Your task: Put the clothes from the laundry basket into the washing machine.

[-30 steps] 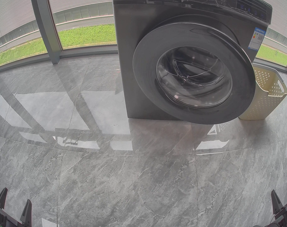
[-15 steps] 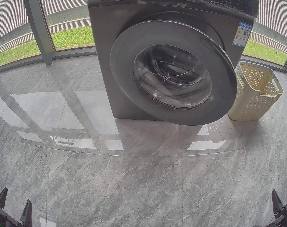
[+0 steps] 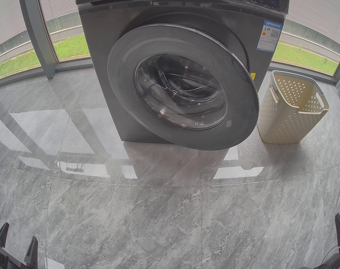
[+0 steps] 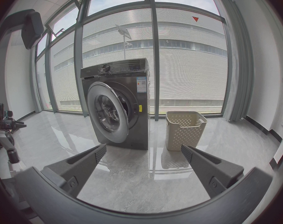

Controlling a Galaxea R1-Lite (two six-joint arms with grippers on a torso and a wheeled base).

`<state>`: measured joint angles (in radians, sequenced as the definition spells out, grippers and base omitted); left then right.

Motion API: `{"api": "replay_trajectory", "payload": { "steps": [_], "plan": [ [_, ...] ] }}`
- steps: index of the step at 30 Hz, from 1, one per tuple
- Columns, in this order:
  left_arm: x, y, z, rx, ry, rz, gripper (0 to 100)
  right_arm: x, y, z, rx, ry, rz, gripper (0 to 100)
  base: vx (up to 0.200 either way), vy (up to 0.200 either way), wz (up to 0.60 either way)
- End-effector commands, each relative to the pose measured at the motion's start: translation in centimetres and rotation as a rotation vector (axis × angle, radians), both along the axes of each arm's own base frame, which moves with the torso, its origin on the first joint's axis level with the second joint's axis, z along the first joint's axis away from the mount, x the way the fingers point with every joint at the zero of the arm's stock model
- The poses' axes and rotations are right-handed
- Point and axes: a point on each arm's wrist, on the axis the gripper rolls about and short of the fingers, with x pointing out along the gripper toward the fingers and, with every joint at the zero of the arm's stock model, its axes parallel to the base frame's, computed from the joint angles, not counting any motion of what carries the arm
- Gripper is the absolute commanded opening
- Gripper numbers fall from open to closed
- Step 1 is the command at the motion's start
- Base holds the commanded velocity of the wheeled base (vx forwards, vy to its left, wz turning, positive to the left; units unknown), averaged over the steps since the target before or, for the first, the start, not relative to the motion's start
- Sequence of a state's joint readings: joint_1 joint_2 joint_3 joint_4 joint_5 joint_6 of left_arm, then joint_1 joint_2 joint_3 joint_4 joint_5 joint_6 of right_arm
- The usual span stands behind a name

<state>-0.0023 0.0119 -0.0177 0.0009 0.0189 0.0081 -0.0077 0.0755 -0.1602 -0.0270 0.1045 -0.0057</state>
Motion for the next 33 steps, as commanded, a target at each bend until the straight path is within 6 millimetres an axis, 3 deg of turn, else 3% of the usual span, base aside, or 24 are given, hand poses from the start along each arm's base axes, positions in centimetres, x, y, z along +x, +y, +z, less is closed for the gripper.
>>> {"api": "replay_trajectory", "payload": {
  "steps": [1,5,10,22,33],
  "plan": [
    [0.1,0.0,-0.5,0.003,0.006,-0.003,100,5.8,0.3,3.3,0.035,0.3,0.154,100,0.2,0.0,0.0],
    [0.1,0.0,-0.5,-0.002,0.006,-0.003,100,11.0,0.6,4.0,0.047,0.376,0.229,100,0.2,0.0,0.0],
    [0.1,0.0,-0.5,-0.01,0.006,-0.001,100,15.2,2.6,3.3,0.061,0.434,0.367,100,0.2,0.0,0.0],
    [0.1,0.0,-0.5,-0.01,0.006,-0.003,100,20.2,6.9,2.7,0.082,0.573,0.422,100,0.2,0.0,0.0],
    [0.1,0.0,-0.5,0.0,0.008,-0.003,100,22.5,7.5,2.2,0.082,0.547,0.363,100,0.0,0.0,0.0]
  ]
}}
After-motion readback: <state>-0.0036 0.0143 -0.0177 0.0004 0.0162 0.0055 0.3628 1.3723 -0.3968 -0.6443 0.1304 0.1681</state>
